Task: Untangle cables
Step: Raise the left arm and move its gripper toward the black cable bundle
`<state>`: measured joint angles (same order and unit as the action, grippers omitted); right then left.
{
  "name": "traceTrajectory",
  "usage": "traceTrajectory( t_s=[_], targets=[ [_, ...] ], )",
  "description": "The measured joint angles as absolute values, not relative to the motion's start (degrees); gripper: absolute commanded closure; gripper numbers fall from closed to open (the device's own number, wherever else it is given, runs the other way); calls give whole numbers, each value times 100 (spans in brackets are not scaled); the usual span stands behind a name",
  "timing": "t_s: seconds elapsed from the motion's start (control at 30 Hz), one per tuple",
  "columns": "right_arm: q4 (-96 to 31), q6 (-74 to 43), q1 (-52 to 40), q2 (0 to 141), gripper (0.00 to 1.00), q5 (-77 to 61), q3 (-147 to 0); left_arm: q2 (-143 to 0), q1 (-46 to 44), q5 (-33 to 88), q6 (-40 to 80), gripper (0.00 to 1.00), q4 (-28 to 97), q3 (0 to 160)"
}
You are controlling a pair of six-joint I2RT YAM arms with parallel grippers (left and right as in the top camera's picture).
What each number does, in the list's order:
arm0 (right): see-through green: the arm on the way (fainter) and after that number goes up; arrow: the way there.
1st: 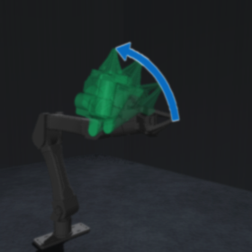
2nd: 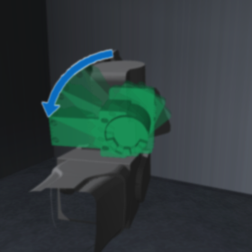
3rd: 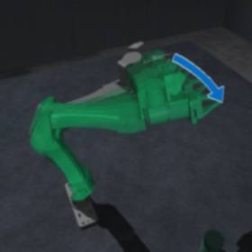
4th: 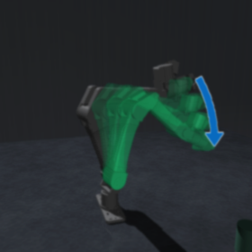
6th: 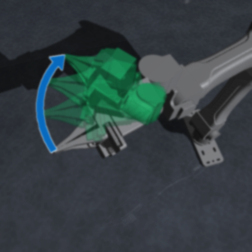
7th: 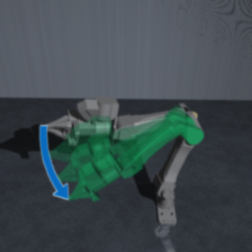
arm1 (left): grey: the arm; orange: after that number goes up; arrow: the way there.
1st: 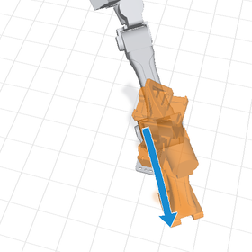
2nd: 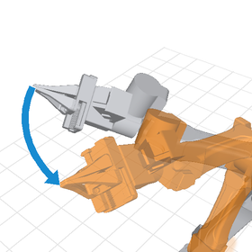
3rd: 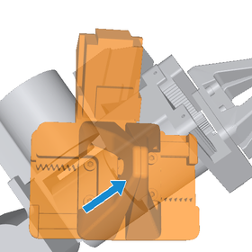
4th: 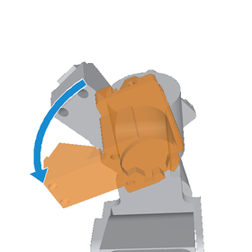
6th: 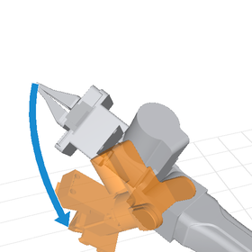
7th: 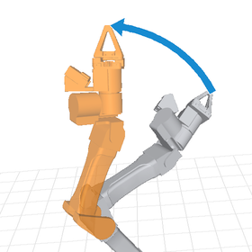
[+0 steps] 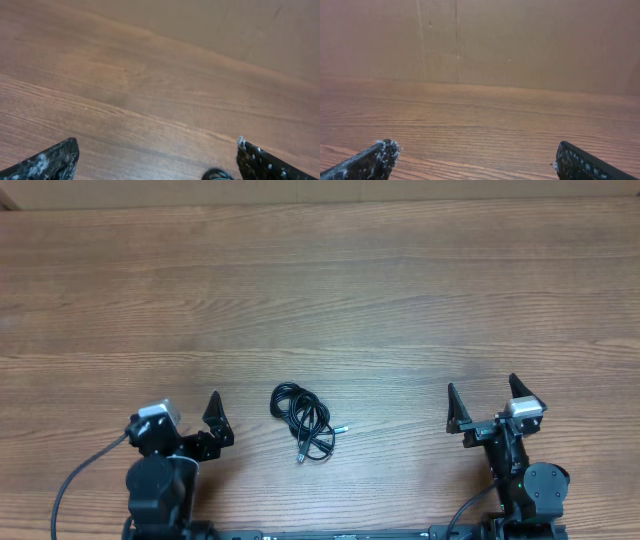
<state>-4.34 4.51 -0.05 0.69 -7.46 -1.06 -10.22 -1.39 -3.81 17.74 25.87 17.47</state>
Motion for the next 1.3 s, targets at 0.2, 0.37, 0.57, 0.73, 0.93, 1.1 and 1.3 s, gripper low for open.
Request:
traceTrajectory(
  t_s=[0.2,0.37,0.57,0.73,0.93,1.1,1.3],
  targets=[
    [-434,449,-3,69,0,-744,-106,-1984,-139,-342,1619,0,2982,2491],
    [-434,449,-3,69,0,-746,-106,-2773,-139,-340,1588,0,3288,3068],
    [-434,456,-3,69,0,-746,-106,-3446,-139,-336,1538,0,3699,3472],
    [-432,449,-3,69,0,-744,-106,-3693,-139,-215,1474,0,3817,3658],
    [-436,449,-3,69,0,-749,-106,-3704,-139,-141,1308,0,3938,3682],
    [-432,451,-3,69,0,-746,-106,-3704,-139,-58,1216,0,4073,3682],
    [-436,451,-3,69,0,-746,-106,-3706,-139,156,1061,0,4217,3719]
  ],
)
